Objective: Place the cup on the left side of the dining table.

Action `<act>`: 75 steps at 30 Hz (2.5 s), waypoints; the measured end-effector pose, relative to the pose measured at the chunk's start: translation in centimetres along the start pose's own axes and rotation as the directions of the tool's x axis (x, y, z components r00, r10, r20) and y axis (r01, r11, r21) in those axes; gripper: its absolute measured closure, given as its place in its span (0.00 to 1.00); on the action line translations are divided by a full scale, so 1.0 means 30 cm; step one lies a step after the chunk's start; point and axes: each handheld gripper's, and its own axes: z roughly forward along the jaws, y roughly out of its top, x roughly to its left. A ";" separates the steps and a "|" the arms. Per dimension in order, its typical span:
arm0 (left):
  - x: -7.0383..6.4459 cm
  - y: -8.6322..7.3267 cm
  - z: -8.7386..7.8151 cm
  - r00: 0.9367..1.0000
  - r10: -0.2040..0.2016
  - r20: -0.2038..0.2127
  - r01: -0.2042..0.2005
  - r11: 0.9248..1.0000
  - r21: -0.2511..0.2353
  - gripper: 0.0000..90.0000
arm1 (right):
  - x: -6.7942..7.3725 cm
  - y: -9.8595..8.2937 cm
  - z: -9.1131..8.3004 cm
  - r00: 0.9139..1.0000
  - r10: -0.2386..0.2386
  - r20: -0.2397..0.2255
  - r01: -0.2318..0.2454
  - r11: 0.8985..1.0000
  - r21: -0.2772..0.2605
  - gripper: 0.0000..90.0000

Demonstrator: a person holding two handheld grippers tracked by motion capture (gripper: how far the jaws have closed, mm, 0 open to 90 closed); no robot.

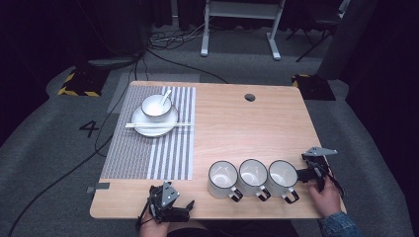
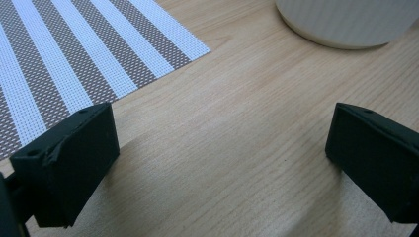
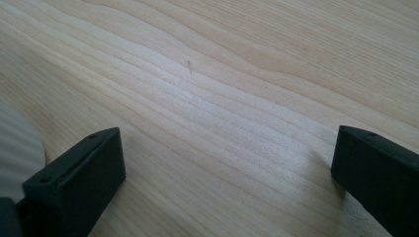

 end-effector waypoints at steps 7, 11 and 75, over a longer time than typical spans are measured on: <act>-0.019 0.015 0.003 0.999 -0.034 -0.038 0.035 0.999 0.023 0.01 | 0.000 0.000 0.000 1.000 0.001 0.000 -0.001 1.000 0.000 0.00; -0.025 0.035 -0.018 0.999 -0.031 -0.011 0.031 0.999 0.019 0.19 | 0.000 0.000 0.000 1.000 0.001 0.000 -0.001 1.000 0.000 0.00; -0.233 0.234 0.198 0.987 -0.105 0.125 0.111 0.993 -0.041 0.01 | 0.000 0.000 0.000 1.000 0.001 0.000 -0.001 1.000 0.000 0.00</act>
